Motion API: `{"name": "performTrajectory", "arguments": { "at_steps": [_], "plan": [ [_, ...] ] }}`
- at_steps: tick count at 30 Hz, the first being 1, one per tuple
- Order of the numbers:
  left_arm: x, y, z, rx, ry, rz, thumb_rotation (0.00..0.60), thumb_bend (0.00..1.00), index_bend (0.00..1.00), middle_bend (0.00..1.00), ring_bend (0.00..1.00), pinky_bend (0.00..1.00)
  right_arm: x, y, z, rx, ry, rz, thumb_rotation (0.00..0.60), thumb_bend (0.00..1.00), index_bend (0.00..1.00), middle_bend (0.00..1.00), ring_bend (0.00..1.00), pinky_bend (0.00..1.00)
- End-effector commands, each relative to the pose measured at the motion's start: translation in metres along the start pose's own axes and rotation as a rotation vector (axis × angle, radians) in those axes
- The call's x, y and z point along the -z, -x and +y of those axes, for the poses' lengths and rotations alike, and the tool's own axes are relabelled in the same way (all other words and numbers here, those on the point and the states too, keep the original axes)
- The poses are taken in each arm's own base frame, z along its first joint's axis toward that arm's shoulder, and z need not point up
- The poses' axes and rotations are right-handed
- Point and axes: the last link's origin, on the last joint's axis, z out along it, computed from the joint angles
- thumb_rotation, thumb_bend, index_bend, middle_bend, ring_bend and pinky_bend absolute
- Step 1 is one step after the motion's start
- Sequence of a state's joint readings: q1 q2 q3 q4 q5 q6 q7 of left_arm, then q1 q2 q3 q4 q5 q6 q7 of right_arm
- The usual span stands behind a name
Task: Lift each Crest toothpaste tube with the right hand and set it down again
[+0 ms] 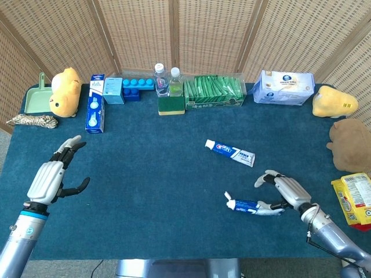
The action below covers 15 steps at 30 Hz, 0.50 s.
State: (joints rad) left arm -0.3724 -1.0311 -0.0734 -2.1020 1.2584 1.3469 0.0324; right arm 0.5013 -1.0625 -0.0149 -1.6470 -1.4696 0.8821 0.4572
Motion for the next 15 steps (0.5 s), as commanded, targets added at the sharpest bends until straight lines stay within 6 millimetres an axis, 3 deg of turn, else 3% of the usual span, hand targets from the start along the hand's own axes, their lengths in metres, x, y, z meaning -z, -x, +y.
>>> {"name": "performTrajectory", "arguments": {
  "at_steps": [1,3,9,15],
  "plan": [
    [0.001,-0.001,-0.002,0.004,-0.009,0.006,0.6,0.31,0.09,0.04,0.0,0.12,0.003,-0.006,-0.001,-0.019,-0.004,0.039,0.477,0.27,0.29,0.27,0.08,0.18],
    [0.002,-0.001,-0.003,0.007,-0.013,0.008,0.6,0.31,0.09,0.04,0.0,0.12,0.002,-0.01,-0.004,-0.026,-0.011,0.078,0.477,0.25,0.28,0.27,0.1,0.19],
    [0.006,-0.002,-0.01,-0.032,-0.021,0.009,0.6,0.31,0.11,0.05,0.0,0.11,-0.008,-0.017,-0.026,-0.022,-0.034,0.238,0.592,0.21,0.24,0.28,0.17,0.23],
    [0.009,-0.002,-0.015,-0.122,-0.015,0.011,0.6,0.31,0.19,0.08,0.0,0.11,-0.03,-0.012,-0.053,0.055,-0.038,0.263,0.6,0.21,0.2,0.26,0.18,0.24]
  ]
}}
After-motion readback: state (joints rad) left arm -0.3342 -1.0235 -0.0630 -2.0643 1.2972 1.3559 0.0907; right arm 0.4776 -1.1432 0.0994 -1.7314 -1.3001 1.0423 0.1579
